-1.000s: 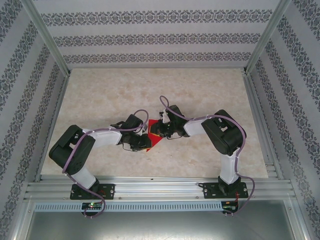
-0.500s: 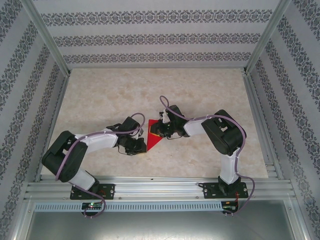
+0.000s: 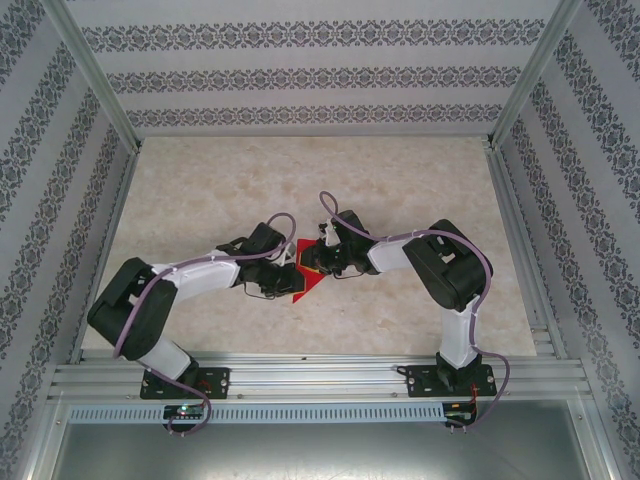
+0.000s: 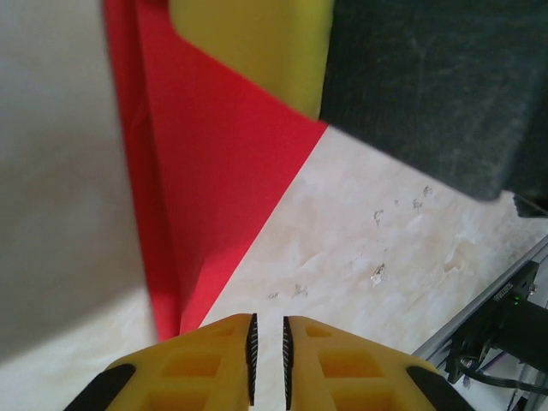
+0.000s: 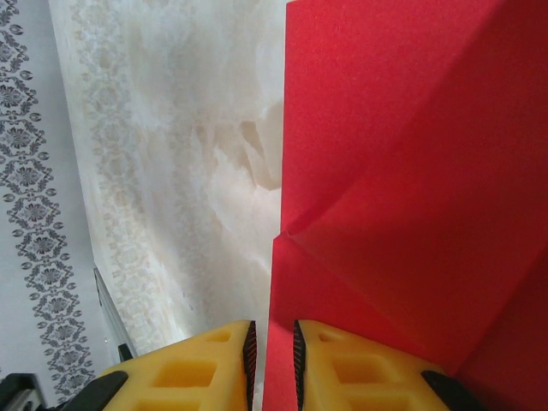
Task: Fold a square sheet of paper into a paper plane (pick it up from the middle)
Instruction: Fourth fold the wing at the center of the table.
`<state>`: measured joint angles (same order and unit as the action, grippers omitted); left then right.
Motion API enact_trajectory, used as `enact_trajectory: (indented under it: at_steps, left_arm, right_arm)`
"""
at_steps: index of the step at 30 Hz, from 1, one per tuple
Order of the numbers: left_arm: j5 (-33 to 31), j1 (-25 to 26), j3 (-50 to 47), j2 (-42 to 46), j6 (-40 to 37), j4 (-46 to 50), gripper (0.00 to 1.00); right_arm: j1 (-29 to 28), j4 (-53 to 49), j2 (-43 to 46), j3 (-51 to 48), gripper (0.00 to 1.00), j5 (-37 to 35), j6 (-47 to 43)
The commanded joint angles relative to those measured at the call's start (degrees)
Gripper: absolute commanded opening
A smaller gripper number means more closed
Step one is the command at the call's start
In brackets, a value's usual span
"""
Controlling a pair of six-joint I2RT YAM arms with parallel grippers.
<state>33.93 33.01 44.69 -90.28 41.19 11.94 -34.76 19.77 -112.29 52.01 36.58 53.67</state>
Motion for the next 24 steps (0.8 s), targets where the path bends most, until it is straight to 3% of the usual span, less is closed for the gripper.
enact_trajectory:
  at_steps: [1,9,24]
  left_arm:
    - [2.9,1.3,2.0,-2.6,0.6,-4.4,0.2]
    - [-4.3,1.3,-3.6,-5.0,1.0,0.7,0.15]
    - [-4.7,1.3,-10.6,1.7,3.4,1.8,0.11]
  right_arm:
    - [0.1,-6.4,-3.1,-2.5,0.22,-4.5,-0.8]
    - [0.3,-6.5,-3.0,-2.9,0.22,-4.5,-0.9]
    - [0.8,-6.8,-3.0,-3.6,0.22,-4.6,-1.0]
